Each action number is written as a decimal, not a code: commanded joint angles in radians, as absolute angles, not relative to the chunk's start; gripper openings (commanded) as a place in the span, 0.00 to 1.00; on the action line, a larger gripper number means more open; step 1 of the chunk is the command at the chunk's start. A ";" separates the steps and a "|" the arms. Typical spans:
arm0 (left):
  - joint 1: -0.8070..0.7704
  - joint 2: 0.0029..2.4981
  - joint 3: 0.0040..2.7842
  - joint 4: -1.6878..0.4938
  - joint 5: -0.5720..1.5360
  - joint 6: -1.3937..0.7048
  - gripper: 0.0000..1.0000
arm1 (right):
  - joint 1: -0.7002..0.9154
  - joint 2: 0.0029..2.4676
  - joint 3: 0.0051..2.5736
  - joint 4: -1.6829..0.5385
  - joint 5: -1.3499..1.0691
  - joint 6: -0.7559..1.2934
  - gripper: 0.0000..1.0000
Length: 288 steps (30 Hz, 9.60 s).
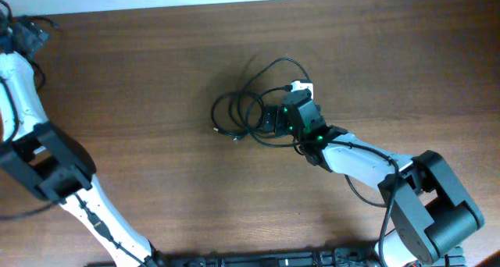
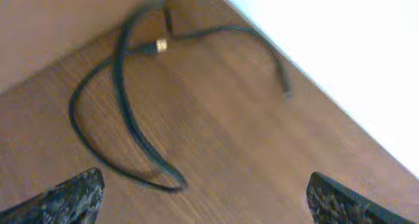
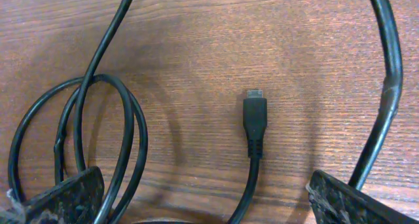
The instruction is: Untangle cables
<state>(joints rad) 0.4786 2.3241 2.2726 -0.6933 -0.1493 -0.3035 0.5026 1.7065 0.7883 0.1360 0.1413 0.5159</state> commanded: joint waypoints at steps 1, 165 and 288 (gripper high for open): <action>0.435 2.066 2.283 -0.805 -0.043 -0.303 0.99 | 0.503 1.707 0.791 0.138 0.143 0.514 0.98; 0.228 1.442 1.277 -0.962 0.023 -0.598 0.99 | 0.870 2.012 1.124 0.250 -0.233 -0.029 0.86; -0.344 2.105 1.276 -0.151 -0.113 -0.253 0.43 | 0.104 1.745 1.431 -0.671 -0.097 0.114 0.99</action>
<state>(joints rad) -0.3279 2.0460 1.2709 -0.1673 -0.0967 -0.2729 0.1108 1.7588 1.4288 -0.6674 -0.0948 0.1066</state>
